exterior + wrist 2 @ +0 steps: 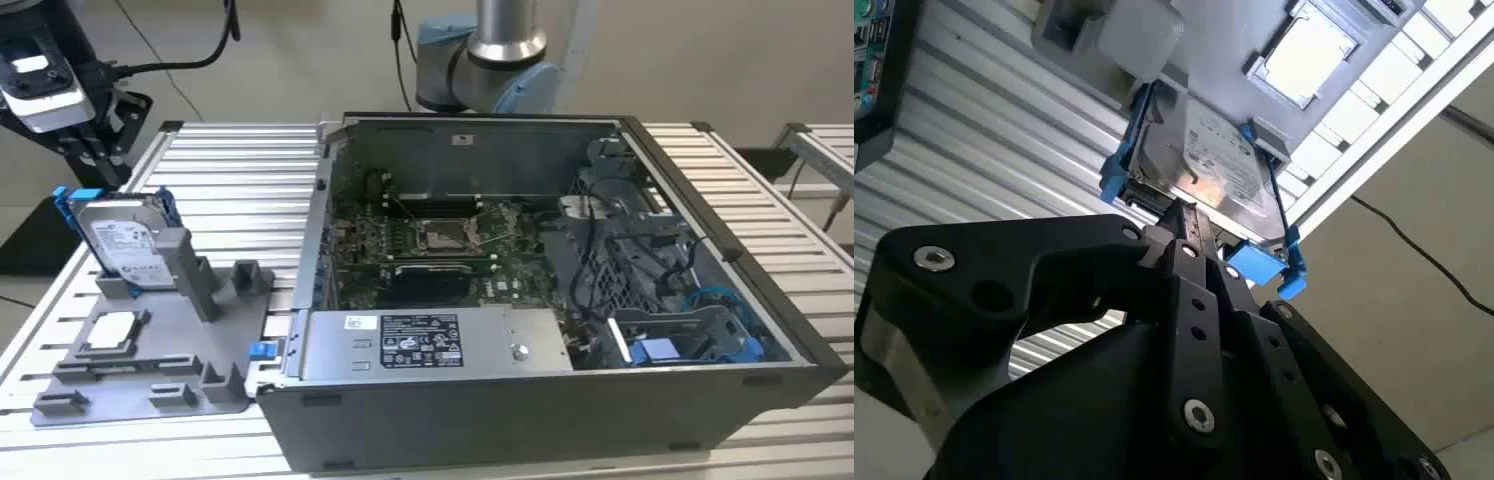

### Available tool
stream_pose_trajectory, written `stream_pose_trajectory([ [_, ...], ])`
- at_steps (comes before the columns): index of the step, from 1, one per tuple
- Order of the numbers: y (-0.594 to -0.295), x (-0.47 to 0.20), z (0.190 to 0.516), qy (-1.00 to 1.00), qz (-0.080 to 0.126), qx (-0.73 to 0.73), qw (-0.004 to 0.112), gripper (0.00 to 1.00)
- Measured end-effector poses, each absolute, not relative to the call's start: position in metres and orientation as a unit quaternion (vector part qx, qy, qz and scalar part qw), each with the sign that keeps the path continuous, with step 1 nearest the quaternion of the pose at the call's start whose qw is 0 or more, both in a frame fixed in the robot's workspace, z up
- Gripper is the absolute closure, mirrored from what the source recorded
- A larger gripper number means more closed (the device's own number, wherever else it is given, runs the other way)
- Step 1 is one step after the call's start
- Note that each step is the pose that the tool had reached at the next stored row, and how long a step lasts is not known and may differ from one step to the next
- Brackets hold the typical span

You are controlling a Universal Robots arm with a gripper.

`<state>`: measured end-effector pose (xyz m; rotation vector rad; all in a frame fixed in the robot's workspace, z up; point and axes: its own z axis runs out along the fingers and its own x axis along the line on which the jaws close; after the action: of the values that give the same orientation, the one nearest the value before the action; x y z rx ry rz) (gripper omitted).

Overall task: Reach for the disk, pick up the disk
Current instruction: 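Reach for the disk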

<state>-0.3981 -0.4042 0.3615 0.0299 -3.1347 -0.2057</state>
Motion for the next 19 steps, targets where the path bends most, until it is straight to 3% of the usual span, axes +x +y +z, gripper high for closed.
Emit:
stream_pose_trajectory([
  [19, -0.401, -0.415, 0.361, -0.998, -0.068, 0.01, 0.0, 1.0],
])
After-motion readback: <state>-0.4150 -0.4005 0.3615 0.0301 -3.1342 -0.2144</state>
